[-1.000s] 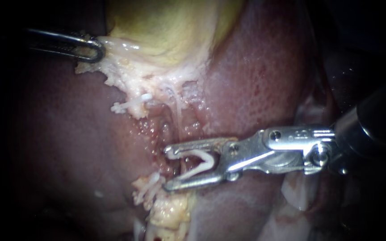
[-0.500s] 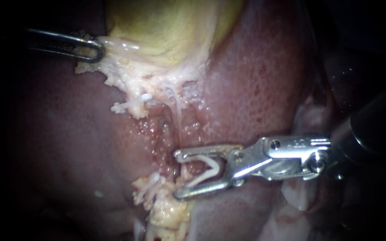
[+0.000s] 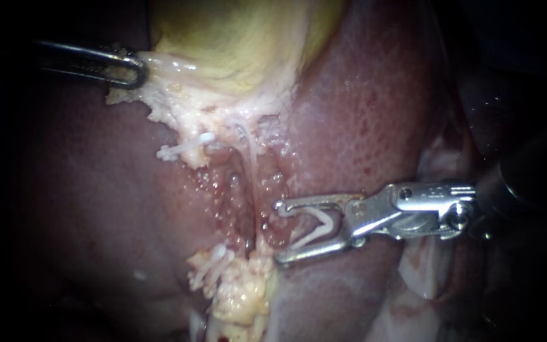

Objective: Clipping first clip right tube

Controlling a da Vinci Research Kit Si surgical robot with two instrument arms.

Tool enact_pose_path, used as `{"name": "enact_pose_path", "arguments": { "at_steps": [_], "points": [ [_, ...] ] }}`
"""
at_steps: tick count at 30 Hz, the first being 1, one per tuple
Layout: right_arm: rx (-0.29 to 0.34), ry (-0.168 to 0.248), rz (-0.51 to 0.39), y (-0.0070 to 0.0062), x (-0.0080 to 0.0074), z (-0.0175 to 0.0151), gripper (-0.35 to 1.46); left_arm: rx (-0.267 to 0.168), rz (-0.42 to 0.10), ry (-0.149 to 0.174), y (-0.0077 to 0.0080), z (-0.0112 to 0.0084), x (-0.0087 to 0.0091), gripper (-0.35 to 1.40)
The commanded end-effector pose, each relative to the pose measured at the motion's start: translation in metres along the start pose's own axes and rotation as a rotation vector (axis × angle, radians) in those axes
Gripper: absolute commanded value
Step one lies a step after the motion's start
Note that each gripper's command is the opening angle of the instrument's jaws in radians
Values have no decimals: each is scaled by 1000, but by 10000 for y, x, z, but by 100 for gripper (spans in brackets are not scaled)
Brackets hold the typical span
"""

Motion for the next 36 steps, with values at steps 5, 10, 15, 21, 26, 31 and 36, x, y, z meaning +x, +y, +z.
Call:
{"name": "enact_pose_path", "arguments": {
  "at_steps": [5, 10, 15, 21, 26, 31, 36],
  "points": [
    [-5, -4, 10, 9, -17, 5, 50, 0, 0, 0, 0, 0, 0, -35],
    [-14, -3, 13, 13, -22, 10, 50, 0, 0, 0, 0, 0, 0, -35],
    [-19, -6, 14, 16, -21, 18, 50, 0, 0, 0, 0, 0, 0, -35],
    [-21, 12, 28, 19, -17, 30, 50, 0, 0, 0, 0, 0, 0, -35],
    [-13, 24, 44, 19, -17, 40, 50, 0, 0, 0, 0, 0, 0, -35],
    [-5, 33, 56, 19, -16, 51, 50, 0, 0, 0, 0, 0, 0, -35],
    [6, 63, 69, 17, -11, 60, 50, 0, 0, 0, 0, 0, 0, -35]
  ]
}}
